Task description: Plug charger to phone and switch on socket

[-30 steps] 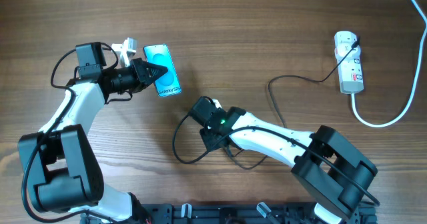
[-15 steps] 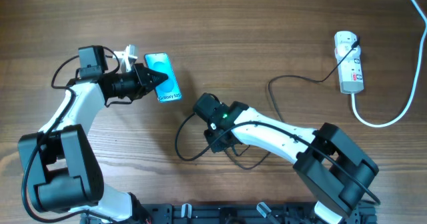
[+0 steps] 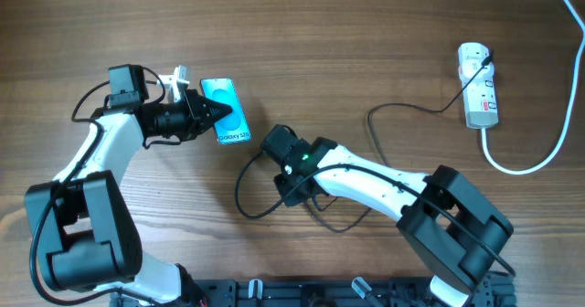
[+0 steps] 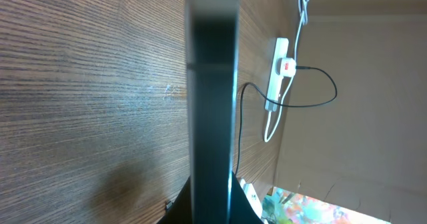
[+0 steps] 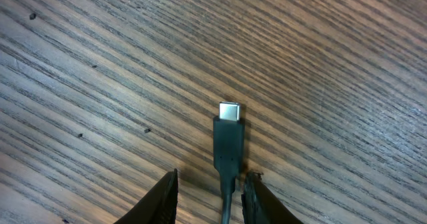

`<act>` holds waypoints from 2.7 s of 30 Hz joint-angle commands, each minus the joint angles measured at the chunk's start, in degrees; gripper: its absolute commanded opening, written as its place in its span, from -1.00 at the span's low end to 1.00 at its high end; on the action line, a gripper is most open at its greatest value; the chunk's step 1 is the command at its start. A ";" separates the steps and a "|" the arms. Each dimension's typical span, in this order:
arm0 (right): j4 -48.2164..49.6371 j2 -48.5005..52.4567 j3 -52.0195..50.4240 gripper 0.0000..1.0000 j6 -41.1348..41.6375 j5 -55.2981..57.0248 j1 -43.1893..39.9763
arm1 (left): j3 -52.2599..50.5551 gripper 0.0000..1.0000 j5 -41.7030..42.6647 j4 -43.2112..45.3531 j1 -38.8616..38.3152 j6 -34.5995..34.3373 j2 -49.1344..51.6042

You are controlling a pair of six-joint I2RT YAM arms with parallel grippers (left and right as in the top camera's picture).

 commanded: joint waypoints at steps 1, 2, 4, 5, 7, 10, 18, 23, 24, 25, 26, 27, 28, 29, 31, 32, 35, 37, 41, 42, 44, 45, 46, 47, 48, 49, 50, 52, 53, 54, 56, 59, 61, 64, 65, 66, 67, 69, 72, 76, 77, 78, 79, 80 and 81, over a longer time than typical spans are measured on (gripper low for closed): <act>-0.28 2.64 0.00 -0.34 -0.11 -0.15 -0.22 | 0.00 -0.92 2.45 0.37 -0.17 0.35 -1.20; -0.37 2.64 0.00 -0.35 -0.09 -0.11 -0.28 | 0.00 -0.92 2.45 0.37 -0.17 0.35 -1.20; -0.83 2.64 0.00 -0.42 -0.11 0.02 -0.31 | 0.00 -0.92 2.43 0.35 -0.17 0.35 -1.20; -0.92 2.64 0.00 -0.45 -0.09 0.00 -0.39 | 0.00 -0.92 2.43 0.13 -0.28 0.33 -1.20; -0.98 2.64 0.00 -0.67 0.17 -0.07 -0.70 | 0.00 -0.92 2.54 -0.52 -0.39 0.31 -1.20; -0.90 2.64 0.00 -0.80 0.13 -0.22 -0.70 | 0.00 -0.92 2.60 -0.87 -0.39 0.35 -1.20; -0.42 0.83 0.11 -0.91 2.58 -5.53 -1.79 | 0.00 -0.92 2.29 -0.76 -0.39 2.54 -1.20; 4.96 -11.91 0.11 -0.91 -1.99 -20.44 -4.02 | 0.00 -0.92 9.62 -0.96 -0.39 6.40 -1.20; 5.11 -13.46 0.11 -0.91 -1.97 -21.09 -4.00 | -0.02 -0.92 9.62 -0.96 -0.39 6.40 -1.20; 5.09 -15.17 0.07 -0.91 -1.95 -21.46 -4.00 | -0.02 -0.92 9.62 -1.09 -0.39 6.38 -1.20; 6.38 -15.85 -0.57 -0.91 -1.88 -21.44 -3.89 | 0.00 -0.92 9.79 -1.11 -0.39 6.38 -1.20; 8.46 -15.74 -1.53 -0.91 -1.88 -21.46 -3.54 | -0.02 -0.92 9.79 -1.11 -0.39 6.38 -1.20; 14.16 -15.37 -4.04 -0.92 -0.55 -22.64 -2.64 | 0.00 -0.92 10.05 -1.11 -0.39 6.40 -1.20; 21.55 -15.08 -7.17 -0.91 1.75 -25.62 -1.70 | 0.00 -0.92 10.75 -1.11 -0.39 6.40 -1.20; 32.83 -15.08 -12.35 -0.91 7.50 -26.71 -0.57 | 0.00 -0.92 10.86 -1.11 -0.39 6.56 -1.20; 37.92 -15.08 -14.95 -0.91 10.51 -26.12 -0.39 | -0.02 -0.92 10.86 -1.09 -0.39 6.60 -1.20; 43.85 -15.08 -18.25 -0.91 14.84 -25.66 -0.42 | 0.00 -0.92 10.80 -0.90 -0.39 6.60 -1.20; 44.06 -15.08 -18.36 -0.91 16.20 -23.85 -0.39 | 0.00 -0.92 10.67 -0.81 -0.39 6.60 -1.20; 47.21 -15.08 -18.36 -0.91 16.15 -23.52 -0.39 | -0.02 -0.92 9.49 -0.85 -0.39 6.60 -1.20; 47.54 -15.08 -18.36 -0.91 16.02 -23.50 -0.42 | 0.00 -0.92 9.46 -0.87 -0.39 6.60 -1.20; 47.50 -15.06 -18.36 -0.91 15.96 -23.30 -0.39 | 0.00 -0.92 9.49 -0.85 -0.39 6.60 -1.20; 47.54 -15.06 -18.38 -0.91 15.96 -23.30 -0.39 | 0.00 -0.92 9.51 -0.85 -0.39 6.60 -1.20; 47.74 -15.08 -18.36 -0.91 15.74 -23.28 -0.42 | 0.00 -0.92 9.51 -0.87 -0.50 6.62 -1.20; 47.93 -15.08 -18.38 -0.91 15.26 -23.26 -0.42 | -0.02 -0.92 9.53 -0.87 -0.72 6.64 -1.20; 48.35 -15.08 -18.38 -0.91 14.27 -22.84 -0.42 | 0.00 -0.92 9.55 -0.87 -1.22 7.13 -1.20; 48.41 -15.06 -18.36 -0.91 14.43 -21.29 -0.42 | 0.00 -0.92 9.57 -0.90 -1.81 8.09 -1.20; 48.39 -15.06 -18.36 -0.91 14.51 -20.17 -0.42 | 0.00 -0.92 9.57 -0.87 -2.27 8.09 -1.20; 48.37 -15.08 -18.36 -0.91 14.53 -17.38 -0.42 | 0.00 -0.92 9.53 -0.61 -3.13 8.09 -1.20; 48.37 -15.08 -18.36 -0.91 14.60 -16.70 -0.42 | 0.00 -0.92 9.53 -0.46 -3.17 8.09 -1.20; 48.35 -15.06 -18.36 -0.91 14.67 -15.56 -0.42 | 0.00 -0.92 9.53 -0.46 -3.17 8.09 -1.20; 48.33 -15.08 -18.36 -0.91 14.97 -13.09 -0.42 | 0.00 -0.92 9.51 -0.44 -3.17 8.11 -1.20; 48.26 -15.08 -18.36 -0.91 17.73 -11.21 -0.42 | 0.00 -0.92 9.51 -0.42 -3.17 8.09 -1.20; 48.15 -15.08 -18.38 -0.91 17.73 -11.23 -0.42 | 0.00 -0.92 9.55 -0.42 -3.17 8.09 -1.20; 47.89 -15.06 -18.38 -0.91 17.73 -11.26 -0.42 | 0.00 -0.92 9.73 -0.44 -3.17 8.07 -1.20; 47.89 -15.08 -18.38 -0.92 17.73 -11.26 -0.42 | 0.00 -0.92 10.05 -0.44 -3.17 8.07 -1.20; 47.91 -15.06 -18.36 -0.91 17.73 -11.17 -0.42 | 0.00 -0.92 10.40 -0.44 -3.17 8.07 -1.20; 47.91 -15.08 -18.36 -0.91 17.73 -11.06 -0.42 | 0.00 -0.92 10.73 -0.44 -3.17 8.04 -1.20; 47.89 -15.08 -18.36 -0.91 17.75 -11.06 -0.42 | 0.00 -0.90 11.26 -0.44 -3.17 8.07 -1.20; 47.93 -15.06 -18.36 -0.91 17.90 -10.71 -0.42 | 0.00 -0.89 11.26 -0.46 -3.17 8.07 -1.20; 48.00 -15.08 -18.36 -0.91 20.68 -7.96 -0.46 | 0.00 -0.90 11.21 -0.46 -3.17 8.09 -1.20; 48.11 -15.06 -18.36 -0.91 20.70 -7.48 -0.46 | 0.00 -0.88 11.21 -0.46 -3.17 8.09 -1.20; 48.19 -15.08 -18.36 -0.91 20.74 -7.21 -0.46 | 0.00 -0.88 11.21 -0.46 -3.17 8.09 -1.20; 48.37 -15.06 -18.38 -0.91 20.70 -7.21 -0.46 | 0.00 -0.88 11.19 -0.46 -3.17 8.09 -1.20; 48.43 -15.06 -18.36 -0.91 20.68 -7.21 -0.46 | 0.00 -0.88 11.13 -0.46 -3.17 8.09 -1.20; 48.63 -15.08 -18.36 -0.91 20.63 -7.21 -0.48 | 0.00 -0.88 10.69 -0.46 -3.17 8.11 -1.20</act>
